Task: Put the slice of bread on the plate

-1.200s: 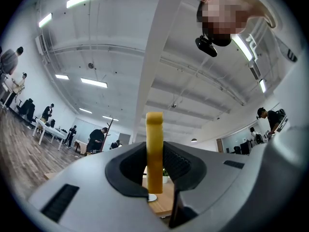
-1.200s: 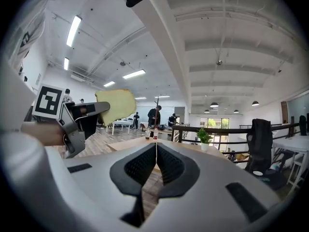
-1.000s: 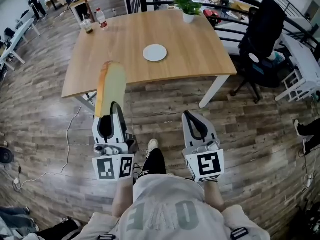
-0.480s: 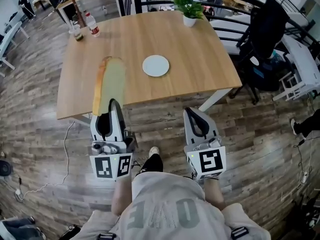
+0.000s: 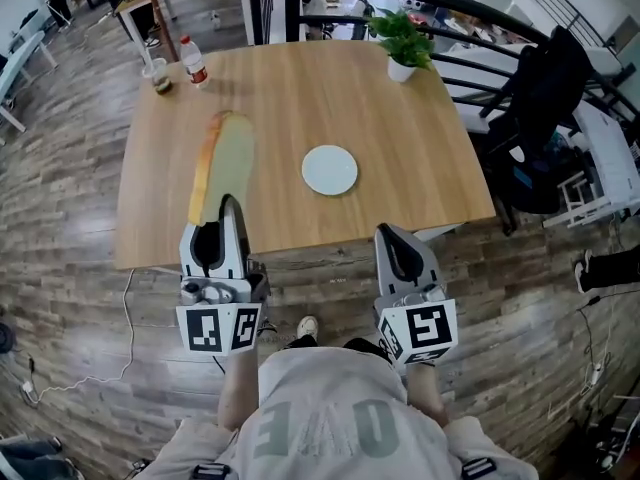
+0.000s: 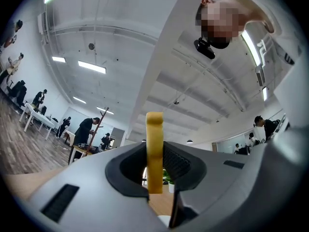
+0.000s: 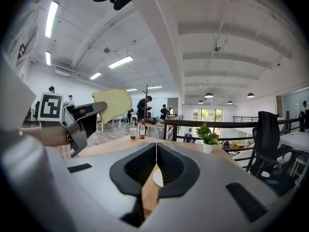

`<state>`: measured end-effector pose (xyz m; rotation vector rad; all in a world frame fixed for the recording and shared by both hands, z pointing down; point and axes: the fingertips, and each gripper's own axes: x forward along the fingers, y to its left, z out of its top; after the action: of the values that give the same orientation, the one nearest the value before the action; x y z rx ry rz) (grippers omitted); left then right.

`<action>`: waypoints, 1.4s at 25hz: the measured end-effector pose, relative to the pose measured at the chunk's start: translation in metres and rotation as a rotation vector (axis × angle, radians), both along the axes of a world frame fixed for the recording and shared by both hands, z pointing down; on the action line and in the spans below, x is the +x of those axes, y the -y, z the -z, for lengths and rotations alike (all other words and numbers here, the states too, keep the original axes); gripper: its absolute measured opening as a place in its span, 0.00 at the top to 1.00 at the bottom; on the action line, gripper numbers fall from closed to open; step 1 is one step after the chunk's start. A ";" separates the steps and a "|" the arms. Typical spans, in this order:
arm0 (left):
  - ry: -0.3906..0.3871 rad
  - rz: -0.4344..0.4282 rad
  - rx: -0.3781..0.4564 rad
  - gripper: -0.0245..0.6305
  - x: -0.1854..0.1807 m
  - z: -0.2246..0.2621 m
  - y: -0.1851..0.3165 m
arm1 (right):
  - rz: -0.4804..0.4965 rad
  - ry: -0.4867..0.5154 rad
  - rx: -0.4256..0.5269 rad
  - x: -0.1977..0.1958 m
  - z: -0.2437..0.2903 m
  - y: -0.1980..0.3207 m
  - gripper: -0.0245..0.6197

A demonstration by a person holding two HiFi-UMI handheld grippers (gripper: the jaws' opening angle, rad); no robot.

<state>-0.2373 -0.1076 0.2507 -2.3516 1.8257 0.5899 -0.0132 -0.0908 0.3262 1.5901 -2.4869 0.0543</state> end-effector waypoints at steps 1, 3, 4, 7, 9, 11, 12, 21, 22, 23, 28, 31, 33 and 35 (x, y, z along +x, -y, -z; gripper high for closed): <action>0.008 0.002 -0.004 0.83 -0.002 -0.001 0.009 | -0.001 0.000 -0.013 -0.001 -0.003 0.006 0.93; 0.015 0.008 -0.015 0.83 -0.004 -0.004 0.028 | -0.003 -0.004 -0.036 -0.001 -0.010 0.020 0.93; 0.013 0.010 -0.022 0.83 -0.003 -0.007 0.037 | -0.003 -0.006 -0.049 0.001 -0.013 0.027 0.93; -0.005 0.010 -0.049 0.83 0.006 -0.017 0.057 | 0.011 0.001 -0.079 0.012 -0.025 0.047 0.93; -0.012 0.015 -0.057 0.83 0.015 -0.019 0.068 | 0.031 0.018 -0.085 0.019 -0.029 0.064 0.93; -0.013 0.029 -0.054 0.83 0.021 -0.017 0.077 | 0.061 0.038 -0.082 0.021 -0.029 0.084 0.93; -0.011 0.041 -0.050 0.83 0.023 -0.014 0.083 | 0.081 0.046 -0.077 0.020 -0.028 0.096 0.93; 0.077 0.118 -0.027 0.83 0.070 0.004 0.113 | 0.193 0.151 0.000 0.038 -0.004 0.157 0.93; 0.067 0.115 -0.033 0.83 0.075 0.004 0.114 | 0.199 0.158 -0.009 0.042 -0.007 0.159 0.93; 0.066 0.118 -0.037 0.83 0.080 0.004 0.115 | 0.206 0.166 -0.017 0.046 -0.009 0.160 0.93; 0.150 0.150 -0.036 0.83 0.098 0.009 0.121 | 0.223 0.189 -0.038 0.060 -0.016 0.170 0.93; 0.174 0.163 -0.053 0.83 0.099 0.005 0.128 | 0.226 0.241 -0.054 0.064 -0.017 0.174 0.93; 0.182 0.158 -0.054 0.83 0.101 0.005 0.134 | 0.224 0.243 -0.043 0.065 -0.017 0.177 0.93; 0.196 0.146 -0.051 0.83 0.104 0.006 0.139 | 0.209 0.210 -0.024 0.066 -0.016 0.181 0.93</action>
<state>-0.1332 -0.2470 0.2451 -2.1925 1.9212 0.2874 0.0527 -0.2716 0.3418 1.3697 -2.7860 0.2319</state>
